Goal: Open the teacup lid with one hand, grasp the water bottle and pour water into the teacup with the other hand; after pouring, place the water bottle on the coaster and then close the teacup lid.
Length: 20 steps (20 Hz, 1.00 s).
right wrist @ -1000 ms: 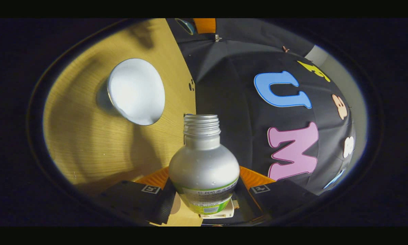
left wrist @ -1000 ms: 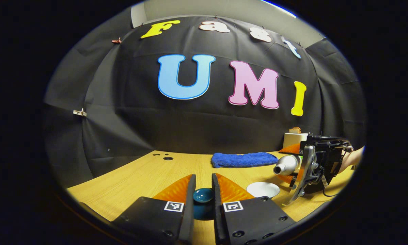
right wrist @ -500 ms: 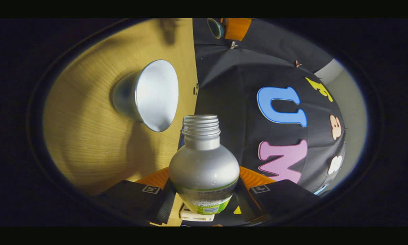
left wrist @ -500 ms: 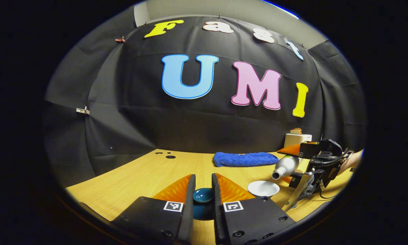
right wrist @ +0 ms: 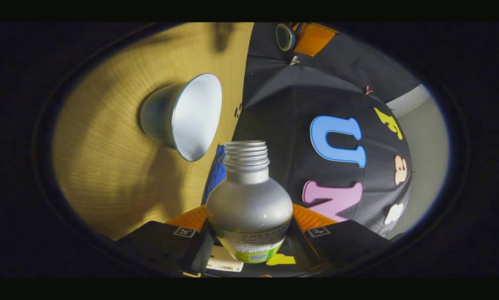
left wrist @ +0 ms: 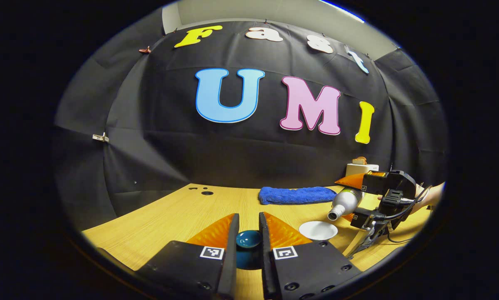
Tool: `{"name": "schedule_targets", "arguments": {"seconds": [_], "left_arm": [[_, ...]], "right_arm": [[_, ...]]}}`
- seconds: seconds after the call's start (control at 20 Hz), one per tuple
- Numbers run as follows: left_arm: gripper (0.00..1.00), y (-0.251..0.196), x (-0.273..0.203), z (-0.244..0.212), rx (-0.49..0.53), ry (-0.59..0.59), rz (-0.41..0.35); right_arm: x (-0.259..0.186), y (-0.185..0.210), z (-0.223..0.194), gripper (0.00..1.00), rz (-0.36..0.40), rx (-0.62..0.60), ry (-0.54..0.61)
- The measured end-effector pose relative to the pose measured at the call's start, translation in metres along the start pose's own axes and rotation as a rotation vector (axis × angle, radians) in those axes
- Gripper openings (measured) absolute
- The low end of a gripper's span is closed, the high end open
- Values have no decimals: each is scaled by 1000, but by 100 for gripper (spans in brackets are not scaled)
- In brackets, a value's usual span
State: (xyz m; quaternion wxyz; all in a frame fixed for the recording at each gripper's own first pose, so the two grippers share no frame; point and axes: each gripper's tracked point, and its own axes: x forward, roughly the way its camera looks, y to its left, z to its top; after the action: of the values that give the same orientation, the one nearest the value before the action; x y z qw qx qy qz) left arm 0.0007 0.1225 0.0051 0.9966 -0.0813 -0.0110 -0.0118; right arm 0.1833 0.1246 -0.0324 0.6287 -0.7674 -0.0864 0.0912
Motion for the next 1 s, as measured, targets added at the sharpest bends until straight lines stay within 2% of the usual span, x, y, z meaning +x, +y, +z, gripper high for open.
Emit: {"name": "schedule_targets", "arguments": {"seconds": [0.1,0.2,0.3,0.35,0.4,0.45,0.5,0.55,0.6,0.7,0.75,0.95,1.0], "left_arm": [[29,0,-1,0,-1,-1,1],[29,0,-2,0,0,0,2],[28,0,-3,0,1,1,2],[29,-1,-3,1,2,2,1],[29,-1,-4,2,3,1,1],[29,-1,-4,2,5,0,1],[29,-2,-5,2,5,-1,1],[29,-2,-5,3,5,-1,0],[29,-2,-5,2,5,0,1],[29,-2,-5,2,5,0,0],[29,-2,-6,2,5,-1,-1],[31,-1,-6,3,4,0,0],[28,-2,-7,2,3,-1,-1]], "right_arm": [[1,-2,-1,80,-14,-18,3],[1,-3,-1,77,-24,-38,2],[1,-6,-1,80,-34,-56,3],[1,-6,0,77,-35,-62,1],[0,-7,0,80,-37,-66,-1],[2,-8,0,80,-41,-72,-1],[1,-8,-1,76,-43,-74,-1],[2,-7,0,76,-40,-77,-1],[2,-7,-1,80,-41,-82,3],[1,-8,-3,77,-47,-103,3],[0,-10,-3,80,-50,-112,4],[1,-11,-3,80,-51,-119,4],[0,-11,-2,83,-54,-120,1]]}}
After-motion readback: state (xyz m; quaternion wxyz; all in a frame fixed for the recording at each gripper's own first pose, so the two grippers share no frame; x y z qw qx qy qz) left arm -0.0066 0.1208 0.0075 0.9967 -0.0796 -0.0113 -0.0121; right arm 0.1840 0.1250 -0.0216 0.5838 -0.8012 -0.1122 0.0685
